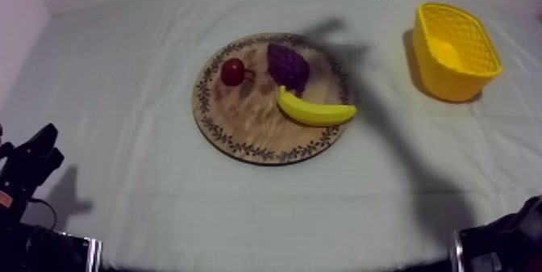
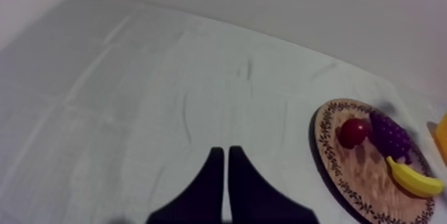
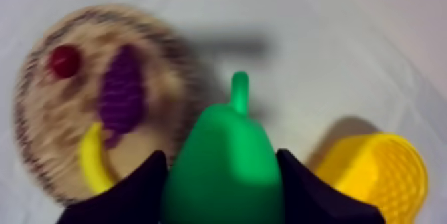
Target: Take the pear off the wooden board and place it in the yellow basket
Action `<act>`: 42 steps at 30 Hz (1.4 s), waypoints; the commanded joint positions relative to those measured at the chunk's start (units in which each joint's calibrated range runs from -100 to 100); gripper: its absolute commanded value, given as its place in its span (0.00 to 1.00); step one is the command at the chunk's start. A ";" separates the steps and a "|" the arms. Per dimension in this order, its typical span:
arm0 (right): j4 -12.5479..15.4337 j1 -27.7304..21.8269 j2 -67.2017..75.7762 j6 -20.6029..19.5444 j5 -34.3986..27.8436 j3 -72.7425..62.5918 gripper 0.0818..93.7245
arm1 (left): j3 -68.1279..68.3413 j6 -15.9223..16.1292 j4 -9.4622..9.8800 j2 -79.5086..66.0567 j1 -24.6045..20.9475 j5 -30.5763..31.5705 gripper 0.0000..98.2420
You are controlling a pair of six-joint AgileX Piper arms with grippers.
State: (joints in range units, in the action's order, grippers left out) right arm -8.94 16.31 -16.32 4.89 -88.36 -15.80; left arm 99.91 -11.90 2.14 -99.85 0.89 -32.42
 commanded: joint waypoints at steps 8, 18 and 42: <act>-0.10 -14.71 -0.88 1.72 0.62 -0.82 0.45 | -0.02 0.01 0.03 0.02 0.01 0.00 0.00; -0.71 -21.66 -1.83 2.76 3.63 2.51 0.47 | -0.02 0.01 0.03 0.02 0.01 0.00 0.00; -1.20 -21.55 -7.73 2.73 12.12 18.61 0.71 | -0.02 0.01 0.03 0.02 0.01 0.00 0.00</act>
State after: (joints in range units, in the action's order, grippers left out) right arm -10.12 -5.24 -23.95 7.64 -76.05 2.86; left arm 99.91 -11.90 2.14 -99.85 0.89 -32.42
